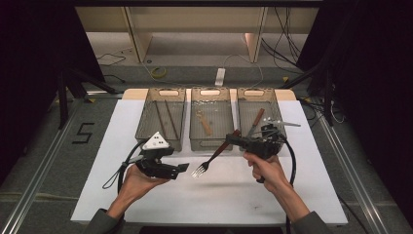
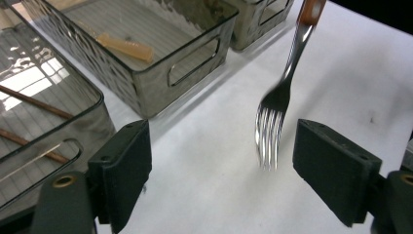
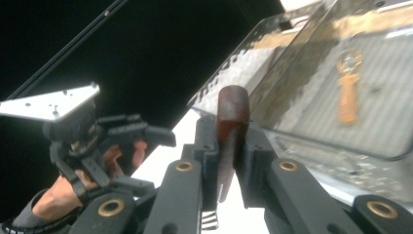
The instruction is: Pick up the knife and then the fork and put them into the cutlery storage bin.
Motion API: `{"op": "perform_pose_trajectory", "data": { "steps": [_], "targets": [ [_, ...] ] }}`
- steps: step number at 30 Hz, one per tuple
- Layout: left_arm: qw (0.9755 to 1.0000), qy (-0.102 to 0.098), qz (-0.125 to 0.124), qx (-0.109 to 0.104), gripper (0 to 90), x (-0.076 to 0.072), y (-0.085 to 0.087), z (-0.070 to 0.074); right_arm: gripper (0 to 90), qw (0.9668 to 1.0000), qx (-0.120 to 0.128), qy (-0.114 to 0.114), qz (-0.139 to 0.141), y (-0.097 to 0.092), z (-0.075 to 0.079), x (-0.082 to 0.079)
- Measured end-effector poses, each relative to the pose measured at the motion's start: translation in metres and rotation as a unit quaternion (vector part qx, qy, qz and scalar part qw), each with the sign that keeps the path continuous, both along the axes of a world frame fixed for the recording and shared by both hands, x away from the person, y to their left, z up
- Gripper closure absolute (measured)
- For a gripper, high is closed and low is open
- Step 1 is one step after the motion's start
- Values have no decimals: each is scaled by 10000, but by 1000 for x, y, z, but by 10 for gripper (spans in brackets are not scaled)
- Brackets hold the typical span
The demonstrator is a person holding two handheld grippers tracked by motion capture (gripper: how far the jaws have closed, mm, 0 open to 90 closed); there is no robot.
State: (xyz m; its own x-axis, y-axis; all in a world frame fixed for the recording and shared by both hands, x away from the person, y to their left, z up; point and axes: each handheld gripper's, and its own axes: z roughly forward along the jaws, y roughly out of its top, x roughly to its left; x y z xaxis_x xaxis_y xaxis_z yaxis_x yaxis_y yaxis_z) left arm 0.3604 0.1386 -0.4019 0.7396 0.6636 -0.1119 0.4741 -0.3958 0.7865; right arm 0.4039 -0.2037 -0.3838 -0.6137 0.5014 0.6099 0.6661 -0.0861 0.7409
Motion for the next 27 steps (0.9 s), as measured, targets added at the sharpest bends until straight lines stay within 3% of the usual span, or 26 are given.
{"op": "perform_pose_trajectory", "data": {
  "steps": [4, 15, 22, 27],
  "targets": [
    [9999, -6, 35, 109, 204, -2, 1, -3, 809, 9999, -23, 4, -166, -19, 11, 8],
    [9998, -34, 153, 100, 183, -5, 12, -11, 809, 9977, -117, -54, -667, -69, 44, 30],
    [9997, -73, 185, 104, 161, -8, 16, -12, 809, 9943, -256, -69, -1034, -94, 62, 47],
    [9996, -121, 212, 108, 161, -9, 18, -12, 808, 9907, -405, -12, -1298, -108, 67, 60]
  ]
}}
